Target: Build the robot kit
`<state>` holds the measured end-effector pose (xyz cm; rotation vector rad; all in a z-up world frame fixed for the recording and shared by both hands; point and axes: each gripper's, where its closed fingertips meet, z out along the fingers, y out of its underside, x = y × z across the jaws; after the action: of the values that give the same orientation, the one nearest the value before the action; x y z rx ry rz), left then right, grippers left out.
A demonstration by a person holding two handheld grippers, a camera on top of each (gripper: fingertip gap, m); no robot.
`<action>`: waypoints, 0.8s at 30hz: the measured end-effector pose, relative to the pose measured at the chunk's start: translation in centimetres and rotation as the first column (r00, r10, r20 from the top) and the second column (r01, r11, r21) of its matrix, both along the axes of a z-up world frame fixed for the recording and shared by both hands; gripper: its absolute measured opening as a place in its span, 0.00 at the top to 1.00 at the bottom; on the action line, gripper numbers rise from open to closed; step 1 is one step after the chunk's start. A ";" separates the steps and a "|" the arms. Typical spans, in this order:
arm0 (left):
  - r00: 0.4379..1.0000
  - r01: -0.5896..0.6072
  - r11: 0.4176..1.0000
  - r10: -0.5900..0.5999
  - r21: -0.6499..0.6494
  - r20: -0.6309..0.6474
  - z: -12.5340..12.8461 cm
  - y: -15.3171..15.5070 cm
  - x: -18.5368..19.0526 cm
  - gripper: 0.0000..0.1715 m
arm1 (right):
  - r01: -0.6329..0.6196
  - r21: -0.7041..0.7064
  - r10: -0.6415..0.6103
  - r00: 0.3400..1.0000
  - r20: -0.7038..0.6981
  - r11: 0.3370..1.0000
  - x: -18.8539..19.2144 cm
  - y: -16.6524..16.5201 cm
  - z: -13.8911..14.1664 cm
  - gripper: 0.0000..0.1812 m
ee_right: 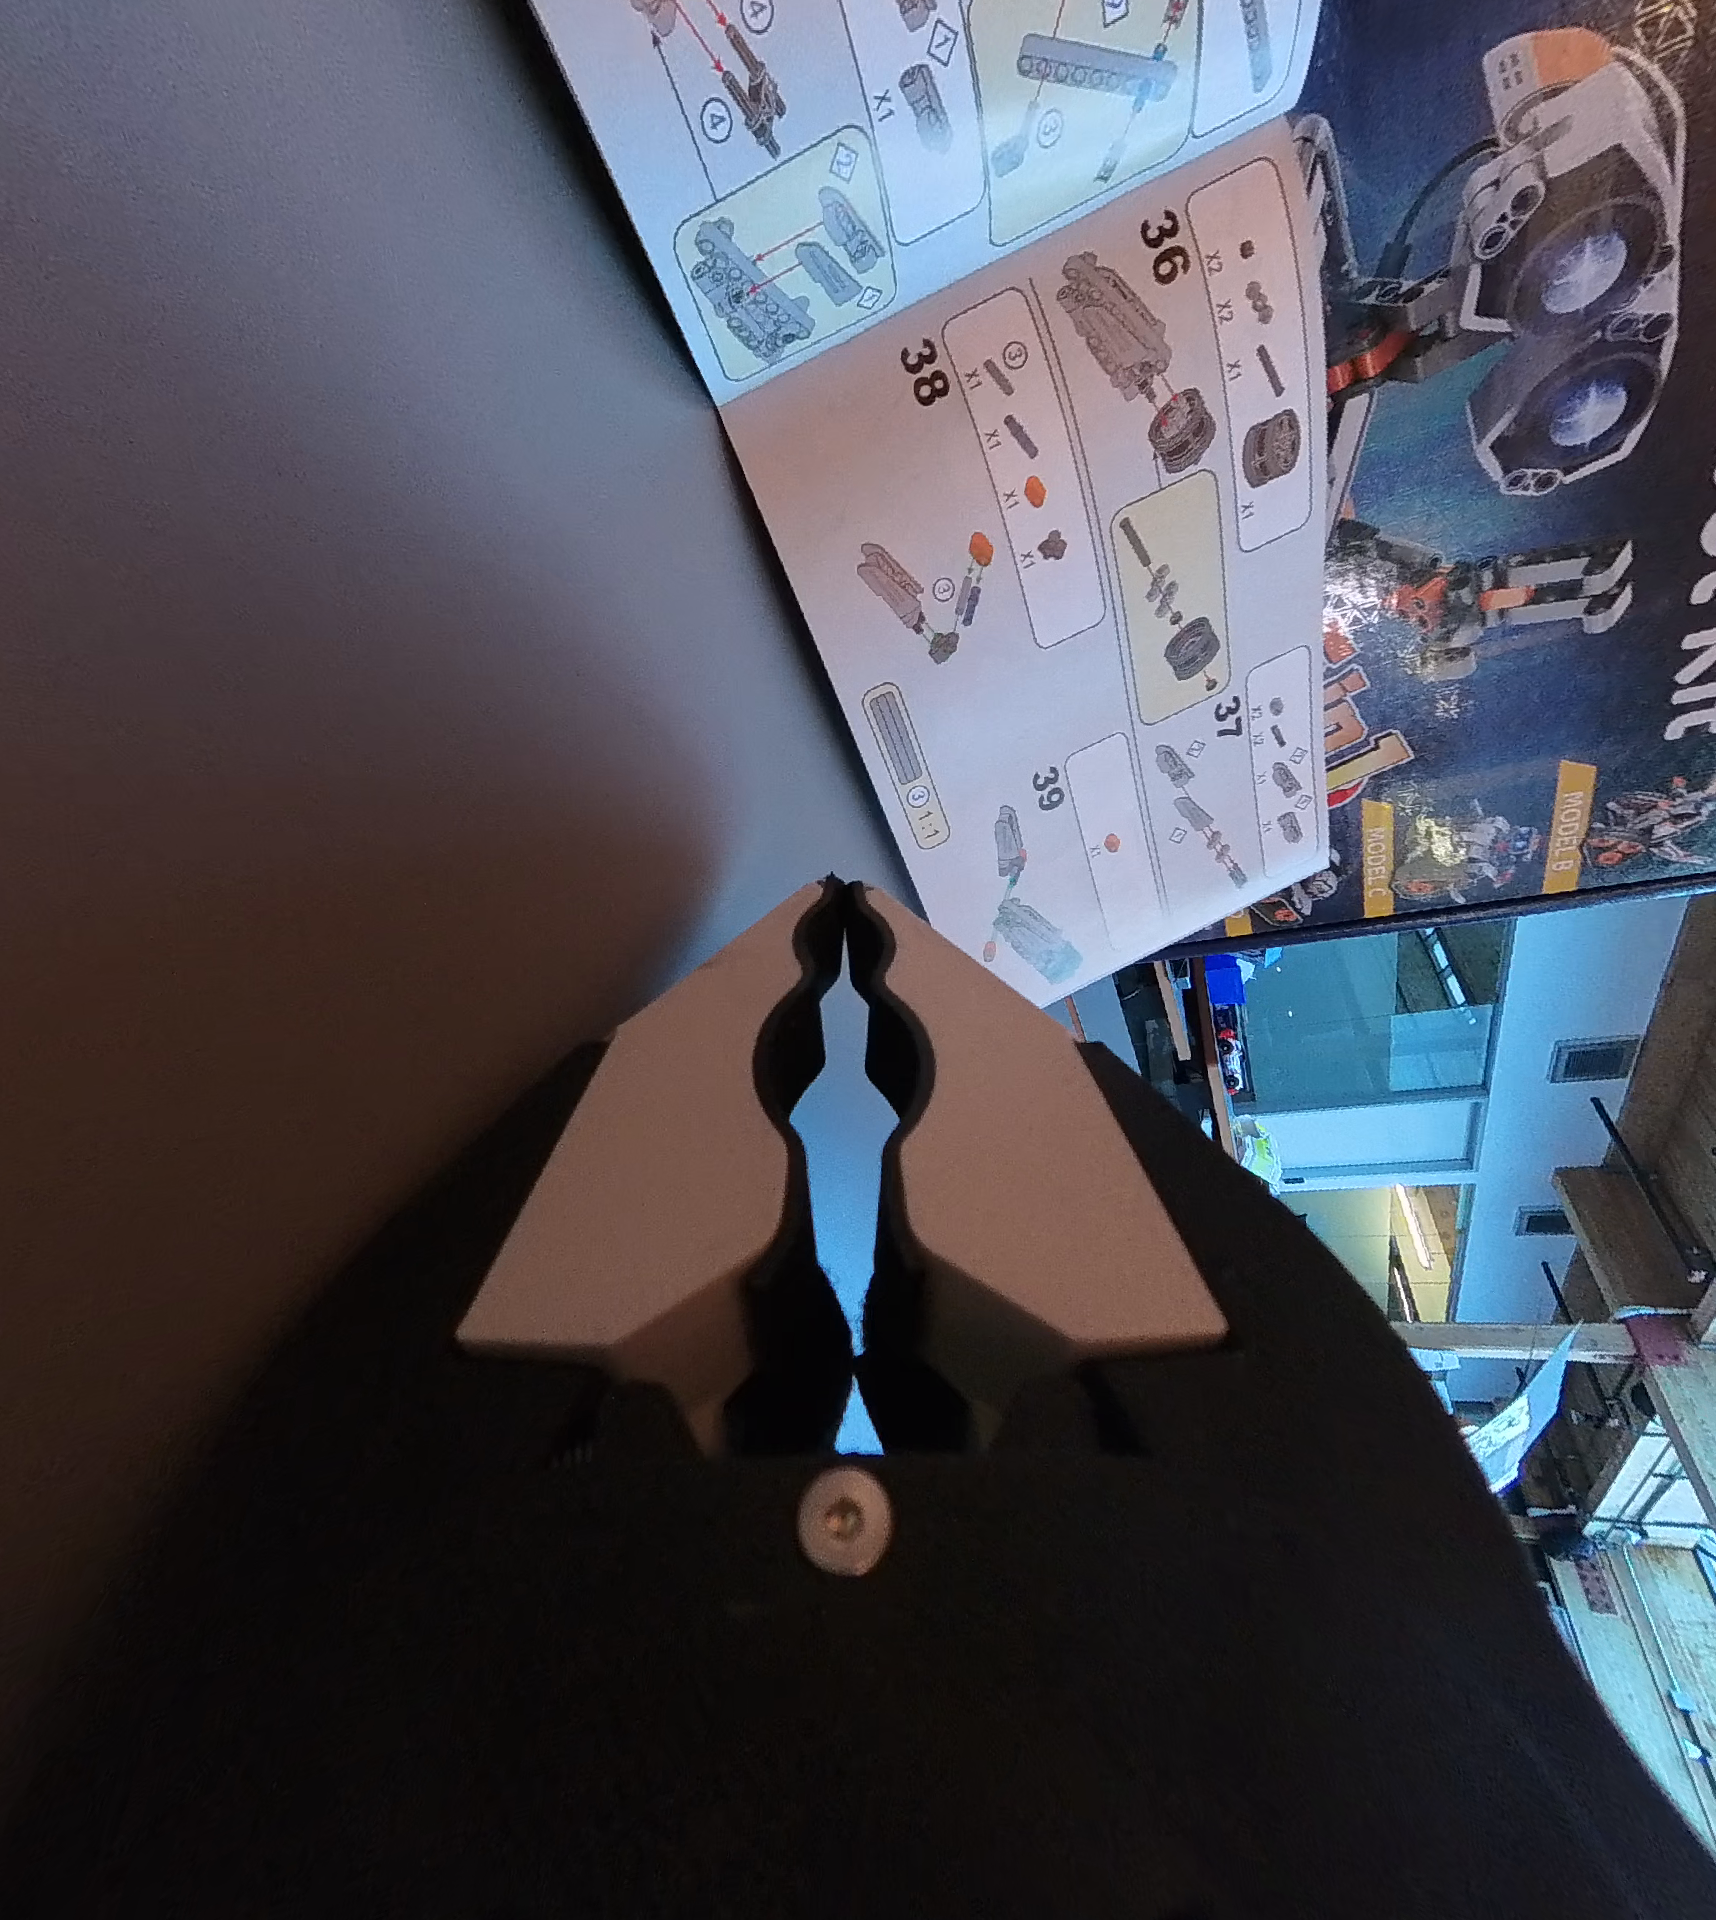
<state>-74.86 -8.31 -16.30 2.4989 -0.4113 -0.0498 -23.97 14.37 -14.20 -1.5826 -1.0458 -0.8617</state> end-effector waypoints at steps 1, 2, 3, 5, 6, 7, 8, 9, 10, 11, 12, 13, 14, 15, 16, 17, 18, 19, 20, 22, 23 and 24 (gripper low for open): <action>1.000 -0.018 1.000 0.018 -0.003 0.005 0.0 -0.1 0.1 0.67 | 0.000 0.000 0.000 1.000 0.000 1.000 0.0 0.0 0.0 1.00; 1.000 -0.021 1.000 0.021 -0.009 0.009 0.1 -0.2 0.1 0.72 | 0.000 -0.001 0.000 1.000 0.000 1.000 0.0 0.0 0.0 1.00; 1.000 -0.013 1.000 0.014 -0.019 0.013 0.1 -0.2 0.0 0.73 | 0.000 -0.001 0.000 1.000 0.000 1.000 0.0 0.0 0.0 1.00; 1.000 -0.002 0.999 0.003 -0.034 0.026 0.1 -0.2 -0.2 0.80 | 0.000 -0.001 0.000 1.000 0.000 1.000 0.0 0.0 0.0 1.00; 0.999 -0.001 0.999 0.003 -0.040 0.034 0.1 -0.2 -0.2 0.81 | 0.000 0.000 0.000 1.000 0.000 1.000 0.0 0.0 0.0 1.00; 0.999 0.001 0.999 0.000 -0.041 0.044 0.1 -0.1 -0.3 0.85 | 0.000 0.000 0.000 1.000 0.000 1.000 0.0 0.0 0.0 1.00; 0.998 0.001 0.999 0.002 -0.036 0.067 0.1 0.0 -0.1 0.91 | 0.000 -0.001 0.000 1.000 0.000 1.000 0.0 0.0 0.0 1.00; 0.997 0.007 1.000 -0.005 -0.027 0.078 0.1 0.3 0.0 0.91 | -0.001 -0.001 0.001 1.000 0.000 1.000 0.0 0.0 0.0 1.00; 0.996 0.020 1.000 -0.018 -0.015 0.085 0.2 0.5 0.0 0.91 | -0.001 -0.001 0.001 1.000 0.000 1.000 0.0 0.0 0.0 1.00; 0.995 0.031 0.999 -0.031 -0.003 0.092 0.2 0.7 0.1 0.91 | -0.001 -0.001 0.001 1.000 0.000 1.000 0.0 0.0 0.0 1.00; 0.994 0.044 0.999 -0.045 0.013 0.096 0.3 1.0 0.1 0.92 | -0.001 -0.001 0.001 1.000 0.000 1.000 0.0 0.0 0.0 1.00; 0.993 0.056 0.998 -0.059 0.037 0.102 0.5 1.5 0.1 0.97 | -0.002 -0.001 0.002 1.000 0.000 1.000 0.0 0.0 0.0 1.00; 0.991 0.060 0.995 -0.069 0.075 0.118 0.7 2.1 0.4 0.97 | -0.002 -0.001 0.002 1.000 0.000 1.000 0.0 0.0 0.0 1.00; 0.988 0.053 0.992 -0.069 0.115 0.136 0.9 2.7 0.6 0.97 | -0.002 -0.001 0.002 1.000 0.000 1.000 0.0 0.0 0.0 1.00; 0.987 0.040 0.988 -0.062 0.150 0.149 1.1 3.3 0.8 0.97 | -0.001 -0.001 0.001 1.000 0.000 1.000 0.0 0.0 0.0 1.00; 0.986 0.027 0.984 -0.054 0.176 0.155 1.4 3.7 0.7 0.97 | -0.001 -0.001 0.001 1.000 0.000 1.000 0.0 0.0 0.0 1.00; 0.988 0.017 0.981 -0.047 0.192 0.149 1.6 3.9 0.4 0.97 | -0.001 0.000 0.001 1.000 0.000 1.000 0.0 0.0 0.0 1.00; 0.990 0.007 0.980 -0.035 0.201 0.136 1.8 4.0 -0.1 0.97 | -0.001 0.000 0.001 1.000 0.000 1.000 0.0 0.0 0.0 1.00; 0.991 -0.011 0.978 -0.016 0.207 0.130 1.9 4.0 -0.5 0.97 | -0.001 0.000 0.001 1.000 0.000 1.000 0.0 0.0 0.0 1.00; 0.990 -0.072 0.974 0.043 0.216 0.136 2.2 4.0 -1.2 0.97 | -0.001 0.000 0.001 1.000 0.000 1.000 0.0 0.0 0.0 1.00; 0.987 -0.111 0.970 0.083 0.218 0.136 2.3 3.9 -1.5 0.95 | -0.001 0.000 0.001 1.000 0.000 1.000 0.0 0.0 0.0 1.00; 0.984 -0.152 0.964 0.128 0.217 0.120 2.4 3.6 -2.0 0.83 | -0.001 0.000 0.001 1.000 0.000 1.000 0.0 0.0 0.0 1.00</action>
<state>-76.88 -4.68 -13.94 2.7577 -0.2830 0.0970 -23.98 14.39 -14.21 -1.5823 -1.0463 -0.8613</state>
